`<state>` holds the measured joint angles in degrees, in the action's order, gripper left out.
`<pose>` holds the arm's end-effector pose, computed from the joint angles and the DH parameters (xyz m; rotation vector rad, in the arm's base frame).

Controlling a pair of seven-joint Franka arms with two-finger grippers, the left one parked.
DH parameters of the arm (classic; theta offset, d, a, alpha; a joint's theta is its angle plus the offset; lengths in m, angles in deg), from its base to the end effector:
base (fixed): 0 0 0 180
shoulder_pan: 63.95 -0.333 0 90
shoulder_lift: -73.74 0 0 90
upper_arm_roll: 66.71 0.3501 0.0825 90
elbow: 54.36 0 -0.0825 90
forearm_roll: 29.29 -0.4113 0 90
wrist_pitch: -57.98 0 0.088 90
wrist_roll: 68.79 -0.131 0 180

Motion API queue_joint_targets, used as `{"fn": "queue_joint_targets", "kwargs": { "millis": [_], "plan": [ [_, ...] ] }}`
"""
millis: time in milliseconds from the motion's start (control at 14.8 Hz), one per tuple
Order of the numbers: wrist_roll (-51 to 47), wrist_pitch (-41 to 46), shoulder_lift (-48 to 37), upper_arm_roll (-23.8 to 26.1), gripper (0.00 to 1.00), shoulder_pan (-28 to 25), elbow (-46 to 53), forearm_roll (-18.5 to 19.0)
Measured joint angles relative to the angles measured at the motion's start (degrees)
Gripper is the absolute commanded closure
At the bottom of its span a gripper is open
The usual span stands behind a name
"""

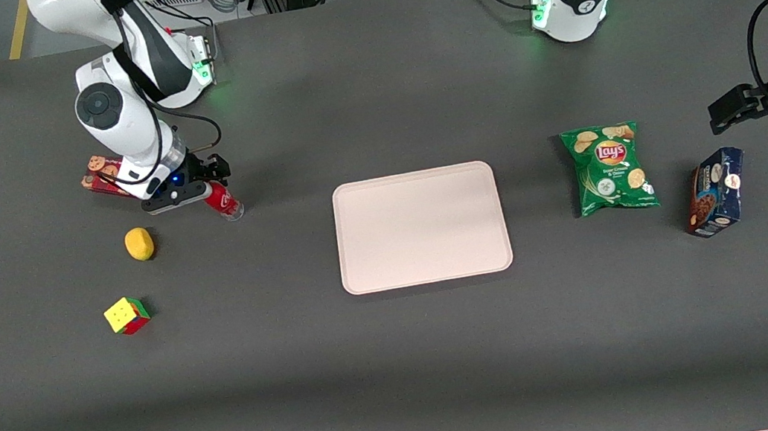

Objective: Place coke bottle on tray
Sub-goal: 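Close the right gripper around the bottle's neck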

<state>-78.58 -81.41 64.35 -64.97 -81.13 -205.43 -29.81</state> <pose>0.4037 0.1381 0.2859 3.1229 0.2375 -0.0610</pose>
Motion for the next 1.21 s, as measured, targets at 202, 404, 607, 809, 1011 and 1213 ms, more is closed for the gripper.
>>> {"fn": "queue_joint_targets", "kwargs": {
  "millis": [202,404,607,809,1011,1213],
  "plan": [
    [0.09,-0.02,0.0,0.02,0.35,-0.02,0.6,0.05],
    [0.44,-0.03,0.0,0.07,0.61,-0.05,1.27,0.05],
    [0.61,-0.02,0.01,0.11,1.0,-0.07,1.43,0.06],
    [0.67,-0.02,0.03,0.12,1.0,-0.07,1.62,0.08],
    [4.24,-0.02,0.04,0.15,1.0,-0.08,1.63,0.09],
    [6.32,2.59,0.21,0.15,1.0,-0.07,2.94,0.09]
  ]
}}
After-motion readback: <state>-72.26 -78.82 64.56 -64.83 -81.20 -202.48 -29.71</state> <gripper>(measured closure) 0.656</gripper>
